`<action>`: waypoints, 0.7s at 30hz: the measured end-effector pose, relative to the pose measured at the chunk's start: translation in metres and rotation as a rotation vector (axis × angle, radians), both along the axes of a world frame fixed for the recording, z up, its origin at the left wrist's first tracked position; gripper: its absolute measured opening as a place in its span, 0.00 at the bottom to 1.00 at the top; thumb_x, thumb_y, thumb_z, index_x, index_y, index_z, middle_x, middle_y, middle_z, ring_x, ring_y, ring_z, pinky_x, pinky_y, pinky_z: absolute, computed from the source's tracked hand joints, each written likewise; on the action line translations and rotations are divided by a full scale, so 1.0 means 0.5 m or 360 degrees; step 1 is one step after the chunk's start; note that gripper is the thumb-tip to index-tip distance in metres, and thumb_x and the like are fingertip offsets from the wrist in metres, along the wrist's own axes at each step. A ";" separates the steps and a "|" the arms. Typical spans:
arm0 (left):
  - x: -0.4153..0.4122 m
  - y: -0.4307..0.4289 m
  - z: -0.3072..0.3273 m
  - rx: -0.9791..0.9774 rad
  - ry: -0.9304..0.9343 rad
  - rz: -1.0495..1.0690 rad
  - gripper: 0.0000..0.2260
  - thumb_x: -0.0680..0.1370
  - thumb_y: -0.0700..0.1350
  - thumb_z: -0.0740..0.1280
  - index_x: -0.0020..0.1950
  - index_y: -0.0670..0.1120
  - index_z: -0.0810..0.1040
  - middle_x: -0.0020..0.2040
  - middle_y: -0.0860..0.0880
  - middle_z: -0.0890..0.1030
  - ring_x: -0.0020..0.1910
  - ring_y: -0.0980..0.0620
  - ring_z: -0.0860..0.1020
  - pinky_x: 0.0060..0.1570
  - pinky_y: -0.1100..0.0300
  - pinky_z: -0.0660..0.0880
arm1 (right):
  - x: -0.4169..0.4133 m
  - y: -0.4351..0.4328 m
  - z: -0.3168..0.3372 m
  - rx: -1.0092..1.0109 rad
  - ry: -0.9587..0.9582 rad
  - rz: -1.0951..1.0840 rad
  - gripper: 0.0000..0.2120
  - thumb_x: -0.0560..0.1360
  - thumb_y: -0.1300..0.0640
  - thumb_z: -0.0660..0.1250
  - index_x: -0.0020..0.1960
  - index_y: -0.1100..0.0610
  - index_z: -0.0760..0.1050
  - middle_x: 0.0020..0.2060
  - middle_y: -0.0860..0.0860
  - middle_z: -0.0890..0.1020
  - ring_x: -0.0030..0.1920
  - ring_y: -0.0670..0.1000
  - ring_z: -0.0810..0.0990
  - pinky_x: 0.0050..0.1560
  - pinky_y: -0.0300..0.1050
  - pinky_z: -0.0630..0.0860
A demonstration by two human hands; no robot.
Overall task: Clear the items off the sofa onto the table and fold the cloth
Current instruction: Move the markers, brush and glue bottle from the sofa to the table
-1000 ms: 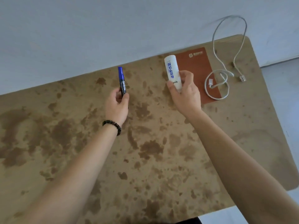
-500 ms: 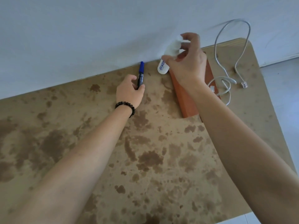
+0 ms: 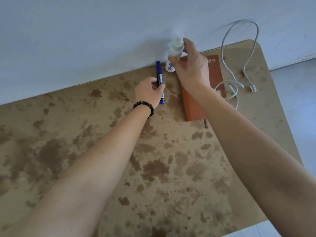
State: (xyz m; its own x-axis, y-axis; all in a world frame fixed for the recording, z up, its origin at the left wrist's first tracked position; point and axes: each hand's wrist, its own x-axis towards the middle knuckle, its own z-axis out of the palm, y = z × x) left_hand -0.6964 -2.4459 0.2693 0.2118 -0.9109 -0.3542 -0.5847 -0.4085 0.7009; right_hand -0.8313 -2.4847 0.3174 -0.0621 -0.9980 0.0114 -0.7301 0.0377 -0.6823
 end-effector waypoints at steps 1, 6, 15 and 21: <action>0.001 -0.002 0.000 0.0003 0.0005 0.0007 0.15 0.77 0.52 0.68 0.60 0.48 0.79 0.41 0.54 0.77 0.44 0.55 0.76 0.47 0.62 0.73 | 0.002 -0.002 0.001 0.0018 -0.0010 -0.0004 0.25 0.77 0.49 0.68 0.71 0.53 0.69 0.58 0.47 0.82 0.48 0.47 0.82 0.50 0.41 0.76; 0.010 0.010 0.019 0.0032 0.0021 -0.0037 0.17 0.80 0.52 0.63 0.66 0.46 0.76 0.38 0.57 0.74 0.45 0.55 0.75 0.56 0.59 0.73 | -0.004 -0.004 0.026 0.0219 0.0155 0.0045 0.28 0.78 0.46 0.66 0.74 0.50 0.63 0.62 0.47 0.80 0.58 0.51 0.80 0.49 0.44 0.72; 0.122 0.267 0.202 -0.0268 0.0237 0.0338 0.16 0.82 0.53 0.60 0.67 0.49 0.74 0.60 0.56 0.77 0.56 0.63 0.76 0.52 0.78 0.69 | -0.058 0.223 0.160 0.0241 -0.0109 -0.0027 0.21 0.82 0.43 0.58 0.72 0.51 0.71 0.61 0.45 0.79 0.57 0.42 0.77 0.62 0.44 0.73; 0.172 0.585 0.337 -0.0166 0.0107 0.0686 0.16 0.80 0.53 0.63 0.66 0.51 0.75 0.56 0.58 0.77 0.53 0.64 0.75 0.54 0.62 0.73 | -0.138 0.517 0.250 0.0371 -0.0725 -0.0097 0.17 0.80 0.52 0.66 0.68 0.50 0.73 0.57 0.44 0.82 0.57 0.43 0.80 0.57 0.43 0.77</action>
State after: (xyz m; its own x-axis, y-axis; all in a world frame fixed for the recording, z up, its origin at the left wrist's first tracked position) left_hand -0.6104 -2.1533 0.4379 0.5596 -0.7760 -0.2910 -0.3284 -0.5301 0.7818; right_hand -0.9006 -2.2262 0.4424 -0.0669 -0.9652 -0.2526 -0.3524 0.2598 -0.8991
